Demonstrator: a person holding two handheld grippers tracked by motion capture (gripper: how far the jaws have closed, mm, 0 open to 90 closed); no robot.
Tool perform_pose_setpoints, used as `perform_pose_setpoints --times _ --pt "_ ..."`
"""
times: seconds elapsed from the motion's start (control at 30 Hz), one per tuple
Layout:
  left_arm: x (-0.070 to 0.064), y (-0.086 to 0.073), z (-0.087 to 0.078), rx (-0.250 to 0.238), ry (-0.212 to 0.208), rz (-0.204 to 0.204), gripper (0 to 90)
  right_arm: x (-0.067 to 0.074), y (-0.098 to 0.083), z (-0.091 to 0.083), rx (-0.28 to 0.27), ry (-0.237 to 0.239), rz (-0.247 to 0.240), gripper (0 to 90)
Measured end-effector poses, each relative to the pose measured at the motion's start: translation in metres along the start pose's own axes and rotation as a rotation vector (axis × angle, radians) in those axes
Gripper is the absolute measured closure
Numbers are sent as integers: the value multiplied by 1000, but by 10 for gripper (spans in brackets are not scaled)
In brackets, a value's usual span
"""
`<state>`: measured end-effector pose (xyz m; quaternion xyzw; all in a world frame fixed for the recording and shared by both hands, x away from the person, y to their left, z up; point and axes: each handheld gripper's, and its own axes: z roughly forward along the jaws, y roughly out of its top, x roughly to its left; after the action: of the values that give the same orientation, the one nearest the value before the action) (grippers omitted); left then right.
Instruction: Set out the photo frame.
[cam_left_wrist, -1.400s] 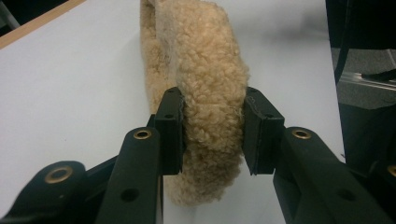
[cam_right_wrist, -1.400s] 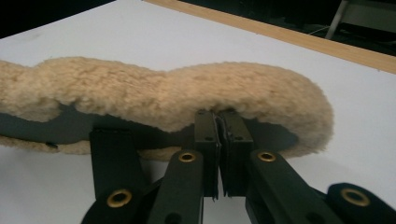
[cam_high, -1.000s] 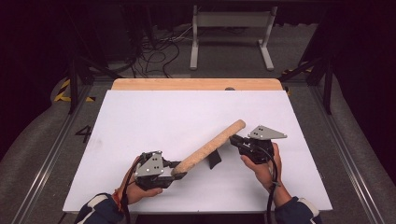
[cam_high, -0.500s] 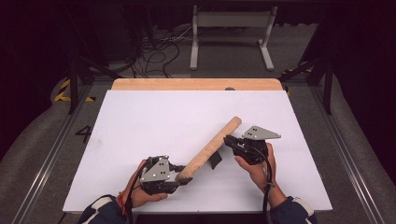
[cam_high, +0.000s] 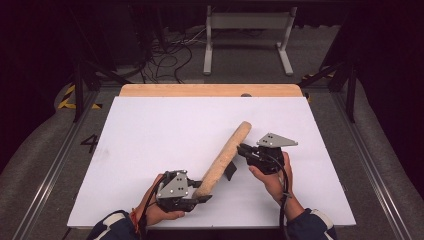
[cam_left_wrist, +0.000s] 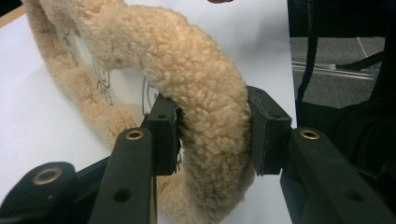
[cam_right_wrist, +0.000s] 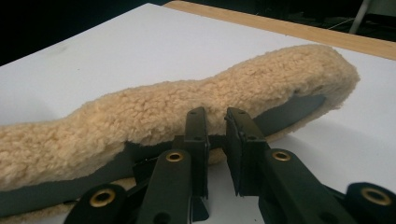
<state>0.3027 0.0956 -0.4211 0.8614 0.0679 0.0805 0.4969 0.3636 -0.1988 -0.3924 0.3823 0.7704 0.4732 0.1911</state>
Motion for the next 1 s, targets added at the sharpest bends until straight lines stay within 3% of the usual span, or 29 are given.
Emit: perform_pose_setpoints --times 0.33,1.0 --pt "-4 5 8 -5 3 -2 574 1 4 5 11 -6 30 779" --pt "-7 12 22 -21 9 -14 501 -1 13 13 44 -22 23 771"
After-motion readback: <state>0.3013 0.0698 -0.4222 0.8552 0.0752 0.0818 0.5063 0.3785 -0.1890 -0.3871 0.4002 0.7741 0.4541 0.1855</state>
